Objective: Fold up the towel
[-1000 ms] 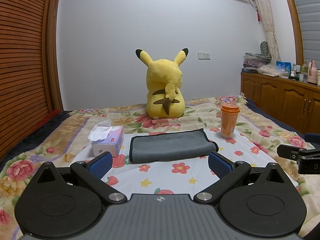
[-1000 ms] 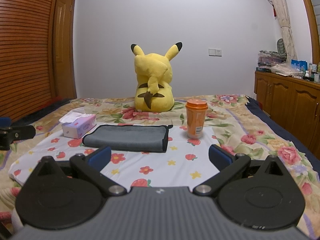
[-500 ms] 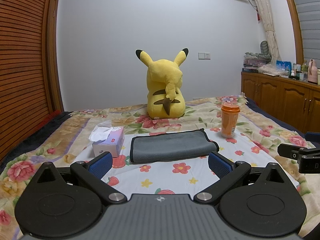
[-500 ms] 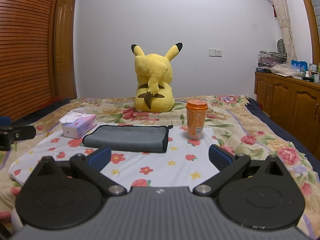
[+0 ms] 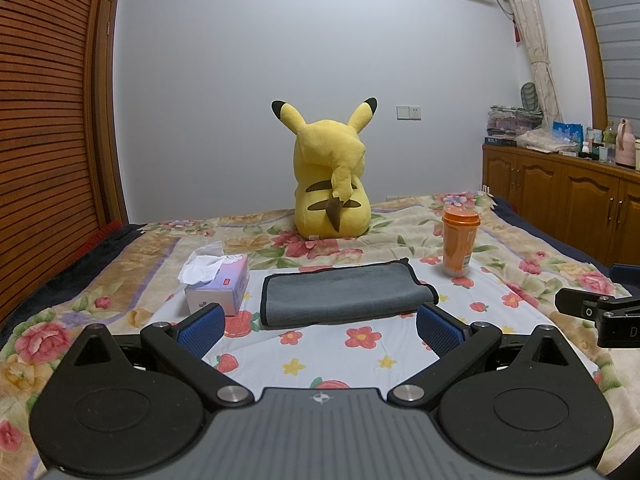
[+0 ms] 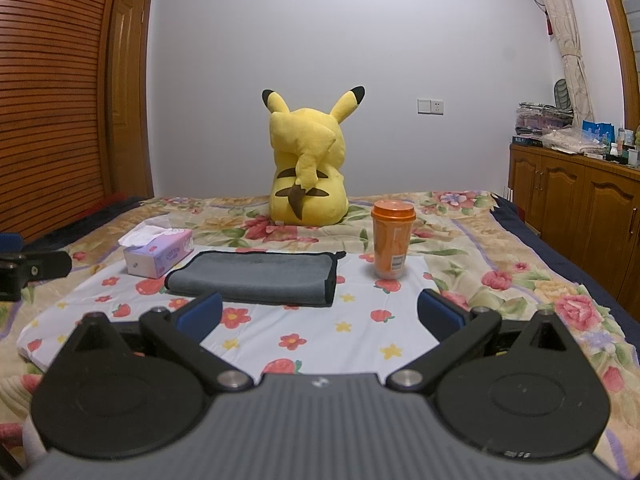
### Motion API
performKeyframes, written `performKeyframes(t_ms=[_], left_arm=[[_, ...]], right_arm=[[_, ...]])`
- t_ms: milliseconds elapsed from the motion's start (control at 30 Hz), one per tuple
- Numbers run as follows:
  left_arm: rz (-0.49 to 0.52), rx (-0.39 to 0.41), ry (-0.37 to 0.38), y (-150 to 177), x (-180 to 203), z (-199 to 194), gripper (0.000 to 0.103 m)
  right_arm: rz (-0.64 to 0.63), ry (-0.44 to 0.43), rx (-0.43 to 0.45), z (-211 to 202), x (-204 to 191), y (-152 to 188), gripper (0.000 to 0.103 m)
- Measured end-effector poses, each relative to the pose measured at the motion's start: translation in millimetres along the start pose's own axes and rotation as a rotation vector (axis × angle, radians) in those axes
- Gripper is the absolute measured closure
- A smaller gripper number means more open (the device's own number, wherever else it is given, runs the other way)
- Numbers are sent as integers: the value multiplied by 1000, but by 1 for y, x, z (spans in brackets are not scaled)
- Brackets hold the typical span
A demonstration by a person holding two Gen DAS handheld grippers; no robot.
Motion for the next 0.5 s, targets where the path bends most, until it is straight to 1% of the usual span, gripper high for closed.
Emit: performKeyframes(t_ms=[500], left_arm=[[1, -1, 0, 0, -1, 0, 0]], right_arm=[[-1, 0, 0, 0, 0, -1, 0]])
Point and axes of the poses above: each gripper's, at about its wrist camera, not at the fingertips, and z roughly the way its jaws point, x to its right, y to its underside, the point moved 4 cm from there along z, roughly the way its jaws point, and after that the axes turned 6 degrees about -x, right-handed, at the moved point
